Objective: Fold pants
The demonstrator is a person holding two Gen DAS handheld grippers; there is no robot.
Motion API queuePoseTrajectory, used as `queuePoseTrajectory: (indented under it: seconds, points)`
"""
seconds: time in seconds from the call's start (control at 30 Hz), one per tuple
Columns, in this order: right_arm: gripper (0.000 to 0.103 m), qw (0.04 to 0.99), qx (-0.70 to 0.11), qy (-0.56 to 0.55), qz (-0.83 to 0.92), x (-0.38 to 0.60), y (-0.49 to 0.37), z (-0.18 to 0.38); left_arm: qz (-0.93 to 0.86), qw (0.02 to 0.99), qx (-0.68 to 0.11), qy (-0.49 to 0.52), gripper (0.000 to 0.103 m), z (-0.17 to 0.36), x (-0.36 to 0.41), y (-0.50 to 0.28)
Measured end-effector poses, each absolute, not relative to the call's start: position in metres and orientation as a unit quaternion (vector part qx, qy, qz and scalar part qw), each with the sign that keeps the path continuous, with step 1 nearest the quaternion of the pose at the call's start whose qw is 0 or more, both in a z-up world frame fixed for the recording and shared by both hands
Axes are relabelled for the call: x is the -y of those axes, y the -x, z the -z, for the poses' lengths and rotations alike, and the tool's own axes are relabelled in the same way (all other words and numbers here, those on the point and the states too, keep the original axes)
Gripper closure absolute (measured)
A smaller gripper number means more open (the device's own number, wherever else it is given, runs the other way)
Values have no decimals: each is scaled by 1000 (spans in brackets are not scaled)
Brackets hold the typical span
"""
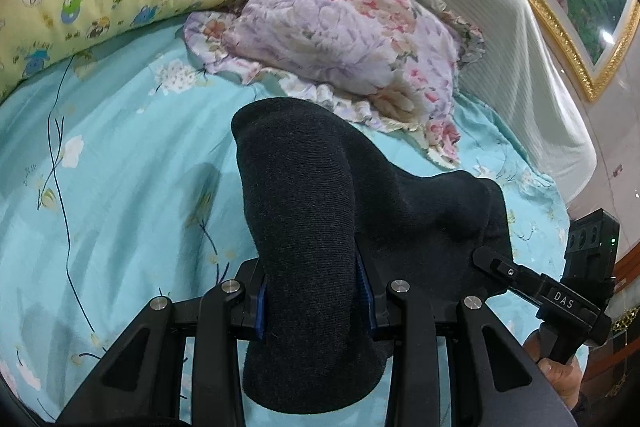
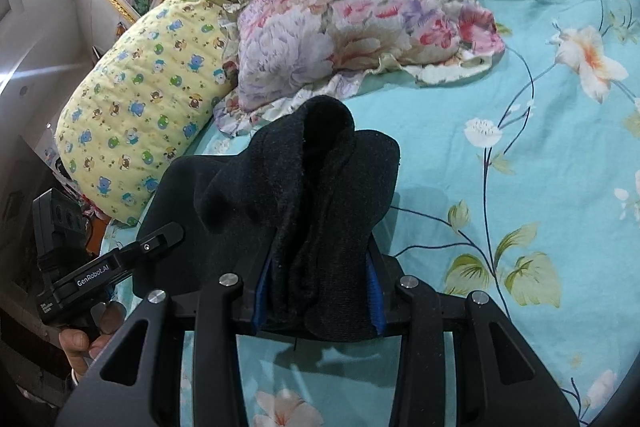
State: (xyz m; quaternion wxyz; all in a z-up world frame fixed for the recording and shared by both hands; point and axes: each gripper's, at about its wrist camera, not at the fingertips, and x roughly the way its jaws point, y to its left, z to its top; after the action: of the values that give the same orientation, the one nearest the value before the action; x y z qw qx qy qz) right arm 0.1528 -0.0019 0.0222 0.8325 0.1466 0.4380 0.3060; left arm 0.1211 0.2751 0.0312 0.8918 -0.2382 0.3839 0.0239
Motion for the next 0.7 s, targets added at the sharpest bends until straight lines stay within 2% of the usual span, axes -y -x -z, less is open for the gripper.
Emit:
queuePoseTrajectory:
  seconds: [0.13, 0.23, 0.47, 0.63, 0.7]
  points:
    - [61, 829, -444, -154, -303, 5, -157, -13, -26, 889, -390, 238, 62, -24, -277, -122]
    - [58, 828, -447, -156, -301, 7, -158, -8, -30, 885, -396, 243, 54, -17, -281, -123]
    - [42, 838, -440, -146, -289, 12, -157, -1, -35, 883, -402, 240, 42, -8, -283, -120]
    - [38, 840, -435, -148, -287, 14, -154, -3, -33, 888, -386, 248, 31, -14, -285, -111]
    - [31, 842, -430, -148, -289, 15, -152, -7, -33, 888, -386, 249, 27, -16, -286, -107]
